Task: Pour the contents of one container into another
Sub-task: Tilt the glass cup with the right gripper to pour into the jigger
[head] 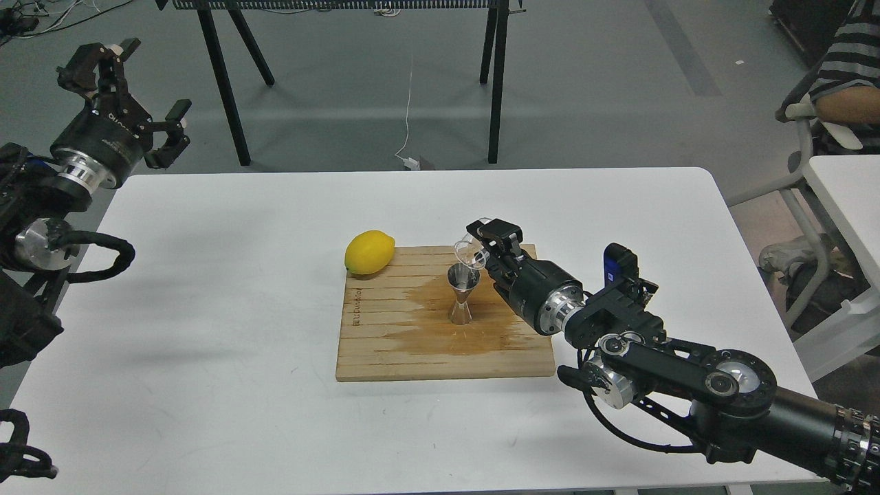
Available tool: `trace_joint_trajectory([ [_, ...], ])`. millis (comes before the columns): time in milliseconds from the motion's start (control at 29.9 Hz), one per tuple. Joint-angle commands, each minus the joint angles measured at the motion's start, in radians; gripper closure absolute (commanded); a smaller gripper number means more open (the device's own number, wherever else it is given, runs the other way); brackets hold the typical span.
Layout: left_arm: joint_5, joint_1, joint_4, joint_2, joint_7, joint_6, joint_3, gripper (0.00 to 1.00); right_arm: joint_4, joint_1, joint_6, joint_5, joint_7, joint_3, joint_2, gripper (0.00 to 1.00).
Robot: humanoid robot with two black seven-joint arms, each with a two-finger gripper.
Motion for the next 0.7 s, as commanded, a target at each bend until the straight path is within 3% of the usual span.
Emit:
trace_joint_trajectory([
  [0,-0.001,0.0,0.0,0.006,0.0,0.0,0.0,0.01,-0.01,0.009,0.0,-0.015,0.0,-0.013,0.001,0.66],
  [668,-0.001,-0.012,0.0,0.006,-0.002,0.0,0.0,0.01,-0.026,0.068,-0.002,-0.042,0.005,-0.08,0.003,0.66],
])
